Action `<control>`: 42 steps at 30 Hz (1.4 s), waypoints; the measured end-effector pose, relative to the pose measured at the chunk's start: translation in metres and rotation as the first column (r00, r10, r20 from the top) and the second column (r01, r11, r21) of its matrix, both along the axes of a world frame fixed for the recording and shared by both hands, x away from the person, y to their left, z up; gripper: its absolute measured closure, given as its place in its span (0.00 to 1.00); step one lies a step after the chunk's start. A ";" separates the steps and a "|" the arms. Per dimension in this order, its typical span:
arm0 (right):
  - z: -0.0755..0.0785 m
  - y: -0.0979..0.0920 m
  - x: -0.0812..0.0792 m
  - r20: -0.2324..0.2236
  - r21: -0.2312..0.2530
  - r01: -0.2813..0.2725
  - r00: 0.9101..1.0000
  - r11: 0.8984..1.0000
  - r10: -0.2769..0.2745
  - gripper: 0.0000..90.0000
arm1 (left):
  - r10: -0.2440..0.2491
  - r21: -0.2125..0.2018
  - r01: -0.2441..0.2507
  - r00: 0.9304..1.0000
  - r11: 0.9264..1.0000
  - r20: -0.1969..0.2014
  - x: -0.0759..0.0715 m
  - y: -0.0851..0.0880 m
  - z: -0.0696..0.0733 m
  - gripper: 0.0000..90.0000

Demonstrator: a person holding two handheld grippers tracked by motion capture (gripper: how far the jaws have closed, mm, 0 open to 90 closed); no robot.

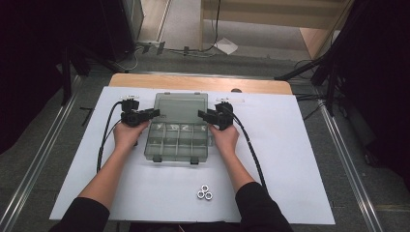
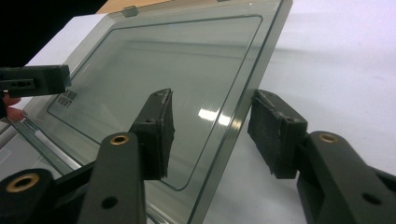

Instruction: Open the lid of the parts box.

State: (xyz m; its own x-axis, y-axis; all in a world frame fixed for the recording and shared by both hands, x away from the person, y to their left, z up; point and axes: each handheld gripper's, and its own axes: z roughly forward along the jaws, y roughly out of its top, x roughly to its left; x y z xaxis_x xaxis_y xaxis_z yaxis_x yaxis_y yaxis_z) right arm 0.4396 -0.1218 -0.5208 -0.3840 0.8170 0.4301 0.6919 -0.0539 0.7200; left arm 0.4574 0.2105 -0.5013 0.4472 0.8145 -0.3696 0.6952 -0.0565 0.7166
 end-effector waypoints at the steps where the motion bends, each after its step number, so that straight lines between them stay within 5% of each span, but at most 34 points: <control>1: 0.000 0.000 0.000 -0.004 0.002 -0.001 1.000 1.000 0.001 0.56 | 0.002 -0.010 -0.002 1.000 1.000 0.001 0.000 0.000 -0.001 0.70; 12: -0.002 -0.001 0.003 -0.029 0.004 -0.016 0.999 1.000 0.016 0.52 | 0.002 -0.010 -0.002 1.000 1.000 0.006 0.001 -0.001 -0.003 0.68; 16: -0.001 0.002 0.003 -0.026 -0.061 -0.010 1.000 0.998 0.008 0.51 | -0.007 0.004 0.007 1.000 1.000 -0.004 0.001 -0.001 -0.005 0.68; 29: 0.001 0.001 0.002 -0.020 -0.075 -0.024 1.000 0.997 0.022 0.47 | -0.034 0.013 0.034 0.999 0.999 0.017 -0.001 0.001 0.002 0.68; 32: 0.002 0.000 0.001 -0.020 -0.073 -0.030 0.999 0.997 0.028 0.46 | -0.042 -0.012 0.042 0.999 0.999 0.029 -0.002 0.002 0.007 0.60; 36: 0.006 -0.001 -0.002 -0.012 -0.112 -0.057 0.998 0.992 0.056 0.43 | -0.068 0.019 0.067 0.997 0.998 0.041 -0.005 0.003 0.013 0.59; 38: 0.009 -0.002 -0.003 -0.011 -0.107 -0.058 0.998 0.993 0.057 0.43 | -0.067 0.019 0.066 0.997 0.998 0.043 -0.005 0.005 0.015 0.50; 42: 0.015 -0.004 -0.005 -0.011 -0.099 -0.076 0.997 0.992 0.075 0.41 | -0.097 0.030 0.096 0.995 0.995 0.036 -0.008 0.006 0.020 0.50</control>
State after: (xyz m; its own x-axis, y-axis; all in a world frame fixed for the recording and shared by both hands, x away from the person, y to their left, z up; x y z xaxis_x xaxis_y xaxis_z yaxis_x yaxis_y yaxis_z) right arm 0.4347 -0.1260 -0.5059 -0.4437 0.8247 0.3508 0.6962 0.0706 0.7144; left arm 0.4495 0.2169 -0.4808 0.5370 0.7768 -0.3289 0.6581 -0.1419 0.7394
